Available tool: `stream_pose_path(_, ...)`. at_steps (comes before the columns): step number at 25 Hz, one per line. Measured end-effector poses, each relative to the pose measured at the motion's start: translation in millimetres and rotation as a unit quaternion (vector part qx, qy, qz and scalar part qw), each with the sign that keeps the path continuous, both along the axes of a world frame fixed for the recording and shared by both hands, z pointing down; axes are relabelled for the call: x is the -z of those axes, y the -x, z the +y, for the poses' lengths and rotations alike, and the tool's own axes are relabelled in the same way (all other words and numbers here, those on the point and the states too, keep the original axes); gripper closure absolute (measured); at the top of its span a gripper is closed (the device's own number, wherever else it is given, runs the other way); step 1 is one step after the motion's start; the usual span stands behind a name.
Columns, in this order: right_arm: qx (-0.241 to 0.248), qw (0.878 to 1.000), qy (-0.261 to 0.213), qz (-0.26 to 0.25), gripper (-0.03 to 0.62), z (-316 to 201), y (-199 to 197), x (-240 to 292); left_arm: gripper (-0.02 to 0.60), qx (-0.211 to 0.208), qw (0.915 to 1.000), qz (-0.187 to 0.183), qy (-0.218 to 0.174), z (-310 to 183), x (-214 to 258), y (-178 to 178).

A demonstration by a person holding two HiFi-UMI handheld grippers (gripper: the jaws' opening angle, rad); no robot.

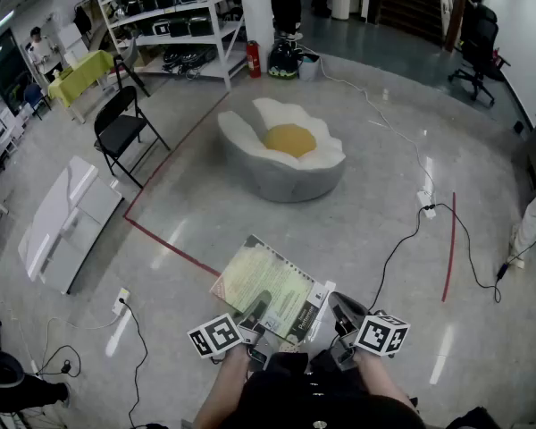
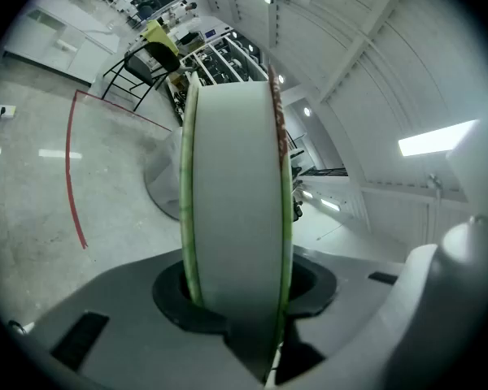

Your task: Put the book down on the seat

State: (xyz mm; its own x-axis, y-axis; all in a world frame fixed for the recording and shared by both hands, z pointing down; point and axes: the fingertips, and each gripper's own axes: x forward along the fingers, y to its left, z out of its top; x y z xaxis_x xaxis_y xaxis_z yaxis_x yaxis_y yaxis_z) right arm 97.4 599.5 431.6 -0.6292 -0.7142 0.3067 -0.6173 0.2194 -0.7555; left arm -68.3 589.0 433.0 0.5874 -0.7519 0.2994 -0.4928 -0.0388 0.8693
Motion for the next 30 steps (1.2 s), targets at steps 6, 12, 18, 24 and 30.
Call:
stream_pose_path(6, -0.008, 1.0, -0.01, -0.002, 0.588, 14.1, 14.3, 5.4, 0.423, 0.002, 0.9999, 0.011, 0.004, 15.7, -2.1, 13.7)
stream_pose_path(12, -0.011, 0.999, -0.041, 0.004, 0.588, 16.8, 28.9, 16.5, 0.423, 0.006, 0.9997, 0.023, -0.002, 23.2, 1.0, 28.5)
stream_pose_path(18, -0.037, 0.995, -0.079, 0.038, 0.588, 11.5, 25.6, 34.1, 0.423, 0.002, 0.9996, 0.025, -0.012, 28.7, 10.9, 45.7)
stream_pose_path(24, -0.046, 0.995, -0.084, 0.038, 0.588, 2.6, 22.2, 38.6, 0.423, 0.004, 0.9996, 0.028, -0.004, 28.6, 9.4, 49.3)
stream_pose_path(30, -0.026, 0.997, -0.066, 0.039, 0.588, -17.0, 37.3, 25.9, 0.423, 0.01, 0.9994, 0.033, 0.009, 7.2, 2.1, 51.2)
